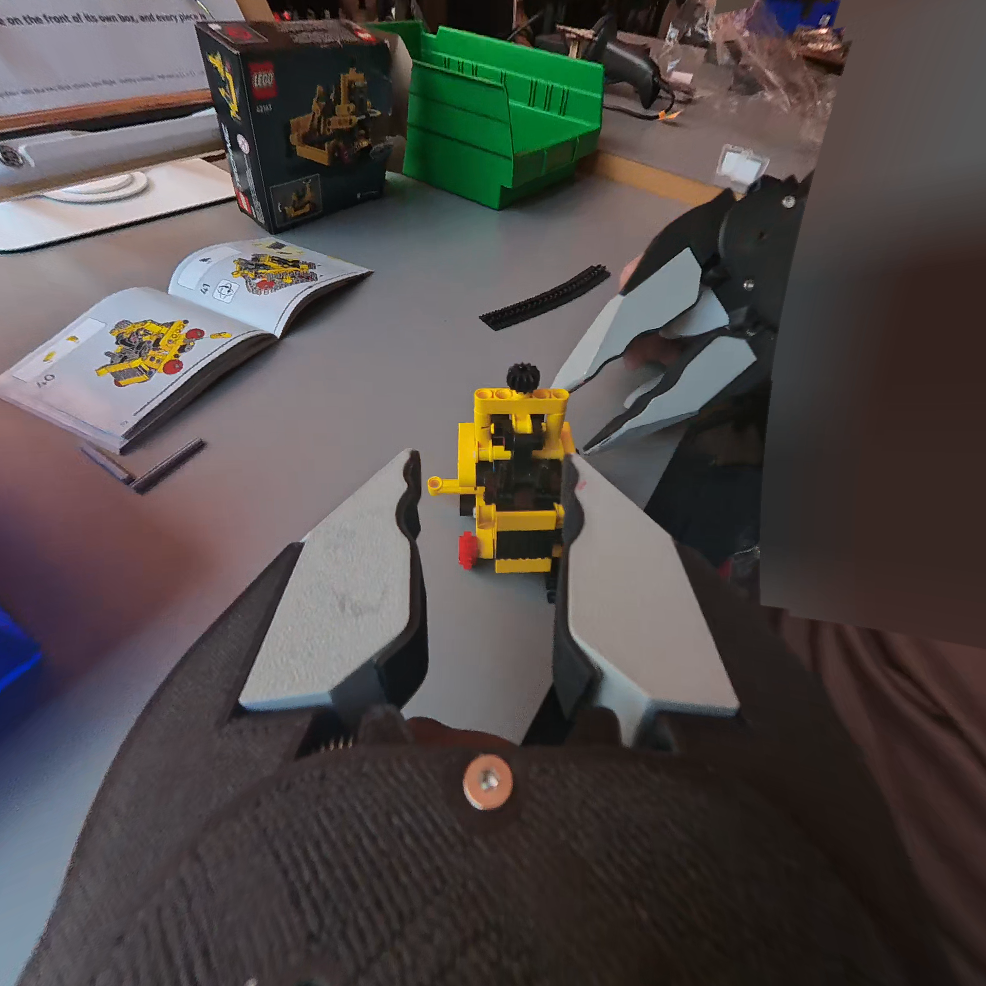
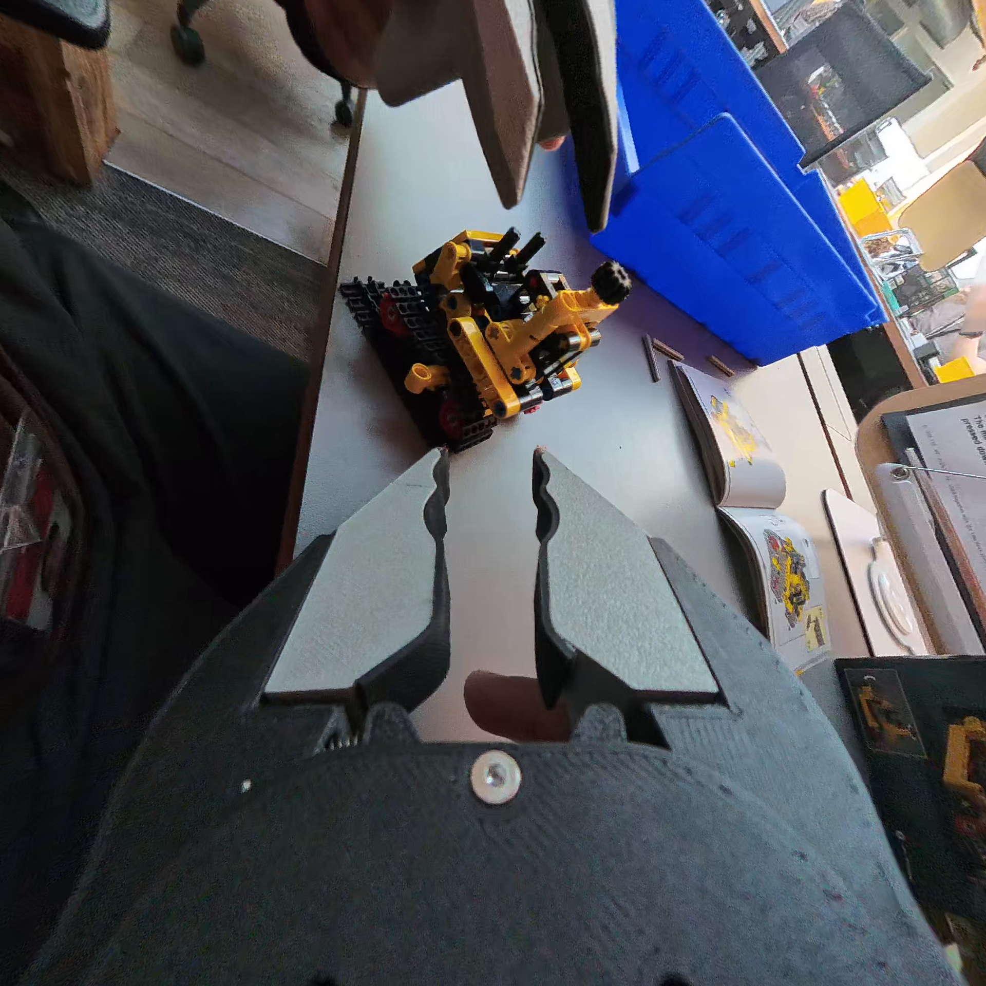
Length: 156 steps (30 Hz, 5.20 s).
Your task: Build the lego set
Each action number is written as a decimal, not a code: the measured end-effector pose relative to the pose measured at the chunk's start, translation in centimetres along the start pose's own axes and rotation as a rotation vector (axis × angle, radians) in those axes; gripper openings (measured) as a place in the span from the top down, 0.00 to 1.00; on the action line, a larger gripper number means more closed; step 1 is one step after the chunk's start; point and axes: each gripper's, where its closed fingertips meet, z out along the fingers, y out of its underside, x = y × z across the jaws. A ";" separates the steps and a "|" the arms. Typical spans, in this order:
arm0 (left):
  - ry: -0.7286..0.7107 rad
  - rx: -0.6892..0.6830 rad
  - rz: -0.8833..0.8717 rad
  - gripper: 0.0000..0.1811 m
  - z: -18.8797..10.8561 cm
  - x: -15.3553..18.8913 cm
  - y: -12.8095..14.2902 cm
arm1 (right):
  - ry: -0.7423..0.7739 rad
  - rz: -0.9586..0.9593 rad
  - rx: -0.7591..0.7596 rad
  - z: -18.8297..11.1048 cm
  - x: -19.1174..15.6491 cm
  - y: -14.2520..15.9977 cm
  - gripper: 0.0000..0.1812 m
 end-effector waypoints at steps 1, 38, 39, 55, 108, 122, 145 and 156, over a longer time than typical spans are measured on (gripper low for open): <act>0.005 -0.015 0.005 0.72 0.4 0.1 0.1 | 0.004 -0.003 -0.007 0.1 0.0 0.1 0.85; -0.053 -0.145 0.051 0.71 -0.4 0.7 1.8 | -0.094 0.373 0.166 -1.8 2.8 -0.8 0.82; -0.063 -0.140 0.037 0.71 -0.8 0.7 2.1 | -0.093 0.376 0.168 -1.9 2.9 -0.8 0.82; -0.290 -0.079 -0.180 0.72 -6.0 -1.6 5.7 | 0.063 0.445 0.214 -3.4 6.1 0.3 0.81; -0.138 -0.067 0.029 0.81 -1.3 5.8 11.6 | 0.006 0.483 0.319 -4.7 5.8 -0.7 0.78; -0.126 -0.101 0.050 0.84 -0.4 5.9 12.3 | -0.021 0.316 0.305 -3.7 3.3 -2.5 0.83; 0.185 -0.019 0.031 0.68 -2.5 1.1 2.1 | -0.136 0.183 0.123 -0.4 0.7 -1.7 0.79; 0.303 -0.213 0.080 0.61 -0.1 0.8 3.7 | -0.151 0.098 0.010 1.2 0.0 -0.3 0.78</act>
